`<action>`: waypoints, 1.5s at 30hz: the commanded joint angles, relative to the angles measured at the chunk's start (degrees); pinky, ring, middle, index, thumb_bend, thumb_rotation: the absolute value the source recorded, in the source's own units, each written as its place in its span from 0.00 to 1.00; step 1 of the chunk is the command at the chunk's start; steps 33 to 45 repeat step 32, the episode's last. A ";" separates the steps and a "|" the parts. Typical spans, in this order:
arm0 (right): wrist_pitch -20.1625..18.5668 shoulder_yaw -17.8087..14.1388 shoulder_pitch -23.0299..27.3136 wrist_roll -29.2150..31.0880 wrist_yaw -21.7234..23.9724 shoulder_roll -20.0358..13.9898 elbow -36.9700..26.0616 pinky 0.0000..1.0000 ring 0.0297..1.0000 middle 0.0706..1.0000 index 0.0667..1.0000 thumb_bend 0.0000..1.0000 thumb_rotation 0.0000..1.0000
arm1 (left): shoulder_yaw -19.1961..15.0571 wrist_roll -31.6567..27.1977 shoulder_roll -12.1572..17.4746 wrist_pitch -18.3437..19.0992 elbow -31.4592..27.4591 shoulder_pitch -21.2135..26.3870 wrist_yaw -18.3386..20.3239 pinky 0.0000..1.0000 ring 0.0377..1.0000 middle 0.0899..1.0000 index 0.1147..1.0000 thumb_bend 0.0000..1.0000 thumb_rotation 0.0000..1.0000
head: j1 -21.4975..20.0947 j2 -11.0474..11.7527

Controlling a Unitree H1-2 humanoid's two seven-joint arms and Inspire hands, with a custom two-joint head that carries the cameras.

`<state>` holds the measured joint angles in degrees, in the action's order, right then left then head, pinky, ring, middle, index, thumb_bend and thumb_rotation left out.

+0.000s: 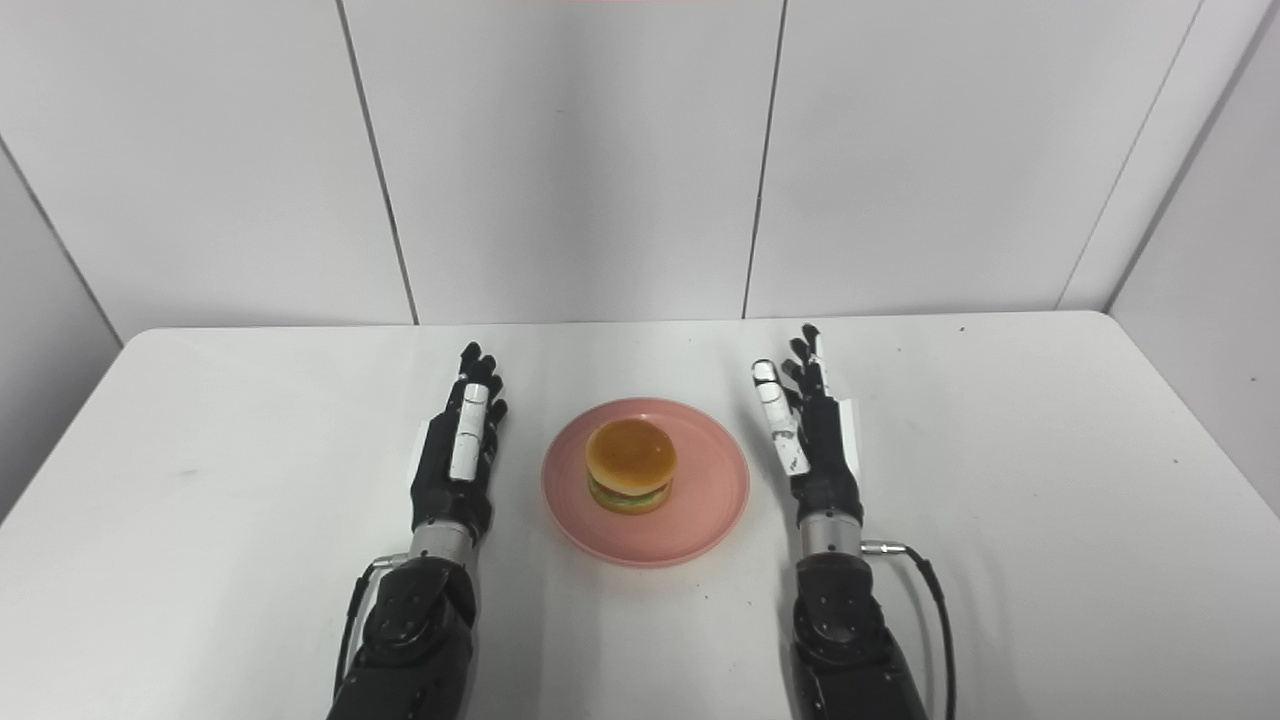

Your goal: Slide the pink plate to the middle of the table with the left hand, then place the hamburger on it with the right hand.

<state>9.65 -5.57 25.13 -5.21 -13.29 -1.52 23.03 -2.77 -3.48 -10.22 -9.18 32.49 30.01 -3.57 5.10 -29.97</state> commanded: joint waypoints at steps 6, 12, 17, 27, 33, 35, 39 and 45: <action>5.41 -4.69 0.13 13.25 4.33 3.73 2.48 0.95 0.97 1.00 1.00 0.77 1.00 | 0.11 -0.21 1.12 0.53 0.37 -0.71 0.20 1.00 1.00 1.00 1.00 0.80 0.84 | -0.65 1.45; 4.99 -3.14 -0.35 12.13 5.16 3.15 1.85 0.95 0.98 0.99 1.00 0.76 1.00 | 0.15 -0.32 1.30 1.09 -1.52 -1.60 0.45 1.00 1.00 1.00 1.00 0.80 0.83 | -1.09 1.69; 2.12 0.45 -1.31 6.30 5.41 1.30 1.08 0.94 0.96 0.97 0.98 0.72 1.00 | 0.30 -0.04 1.14 1.62 -3.19 -2.12 0.16 1.00 1.00 1.00 1.00 0.80 0.84 | -0.78 0.72; -0.25 3.83 -1.67 0.66 4.60 -0.55 0.64 0.91 0.93 0.95 0.93 0.66 1.00 | 0.27 -1.32 -0.10 0.66 -4.16 -2.23 0.24 1.00 1.00 1.00 1.00 0.74 0.82 | -1.08 1.08; -1.65 3.09 -1.72 1.22 4.26 -0.39 -0.21 0.91 0.93 0.94 0.92 0.65 1.00 | 0.54 -0.53 -0.14 0.97 -4.81 -2.19 -0.58 1.00 1.00 1.00 1.00 0.74 0.83 | -1.10 0.68; -1.65 3.09 -1.72 1.22 4.26 -0.39 -0.21 0.91 0.93 0.94 0.92 0.65 1.00 | 0.54 -0.53 -0.14 0.97 -4.81 -2.19 -0.58 1.00 1.00 1.00 1.00 0.74 0.83 | -1.10 0.68; -1.65 3.09 -1.72 1.22 4.26 -0.39 -0.21 0.91 0.93 0.94 0.92 0.65 1.00 | 0.54 -0.53 -0.14 0.97 -4.81 -2.19 -0.58 1.00 1.00 1.00 1.00 0.74 0.83 | -1.10 0.68; -1.65 3.09 -1.72 1.22 4.26 -0.39 -0.21 0.91 0.93 0.94 0.92 0.65 1.00 | 0.54 -0.53 -0.14 0.97 -4.81 -2.19 -0.58 1.00 1.00 1.00 1.00 0.74 0.83 | -1.10 0.68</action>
